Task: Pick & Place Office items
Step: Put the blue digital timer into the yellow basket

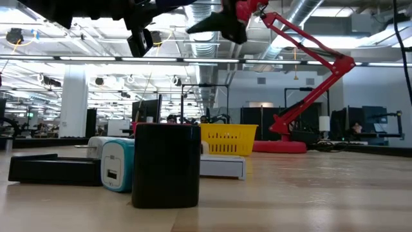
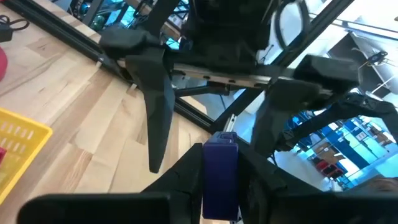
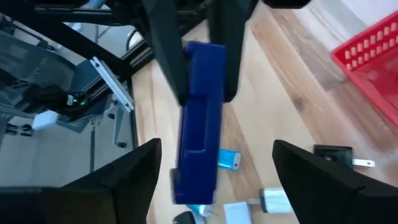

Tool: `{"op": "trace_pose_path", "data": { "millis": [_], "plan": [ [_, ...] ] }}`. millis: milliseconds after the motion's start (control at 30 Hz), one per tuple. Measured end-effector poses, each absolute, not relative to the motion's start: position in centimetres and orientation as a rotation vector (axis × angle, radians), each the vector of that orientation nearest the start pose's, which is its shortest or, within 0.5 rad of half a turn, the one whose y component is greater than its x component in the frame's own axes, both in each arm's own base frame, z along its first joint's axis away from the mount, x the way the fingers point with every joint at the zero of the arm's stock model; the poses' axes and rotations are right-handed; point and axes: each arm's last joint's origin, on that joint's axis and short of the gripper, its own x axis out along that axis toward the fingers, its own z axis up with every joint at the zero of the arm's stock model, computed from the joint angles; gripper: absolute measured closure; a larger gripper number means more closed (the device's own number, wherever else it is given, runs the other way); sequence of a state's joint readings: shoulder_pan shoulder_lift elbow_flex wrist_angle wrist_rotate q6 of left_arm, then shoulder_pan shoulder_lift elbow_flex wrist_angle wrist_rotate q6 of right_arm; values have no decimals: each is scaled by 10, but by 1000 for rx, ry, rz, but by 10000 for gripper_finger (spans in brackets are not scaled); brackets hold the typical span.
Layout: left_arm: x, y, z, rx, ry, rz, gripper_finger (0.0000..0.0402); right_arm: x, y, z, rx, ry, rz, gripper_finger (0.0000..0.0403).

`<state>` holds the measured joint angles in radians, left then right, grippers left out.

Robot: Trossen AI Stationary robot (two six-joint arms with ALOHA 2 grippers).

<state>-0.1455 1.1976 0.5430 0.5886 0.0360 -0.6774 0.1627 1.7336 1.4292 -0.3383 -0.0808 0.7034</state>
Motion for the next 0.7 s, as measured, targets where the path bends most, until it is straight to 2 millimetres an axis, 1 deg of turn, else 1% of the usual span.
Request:
{"op": "trace_pose_path", "data": {
  "millis": [100, 200, 333, 533, 700],
  "plan": [
    [248, -37, 241, -675, 132, -151, 324, 387, 66, 291, 652, 688, 3, 119],
    [248, -37, 240, -675, 139, -149, 334, 388, 66, 292, 656, 673, 7, 147],
    [248, -38, 239, -676, 151, -155, 345, 388, 65, 293, 658, 661, 10, 194],
    [248, -38, 239, -682, 154, -160, 322, 388, 66, 293, 654, 662, 12, 271],
    [248, -38, 238, -682, 162, -157, 340, 388, 66, 293, 651, 660, 14, 329]
  ]
}}
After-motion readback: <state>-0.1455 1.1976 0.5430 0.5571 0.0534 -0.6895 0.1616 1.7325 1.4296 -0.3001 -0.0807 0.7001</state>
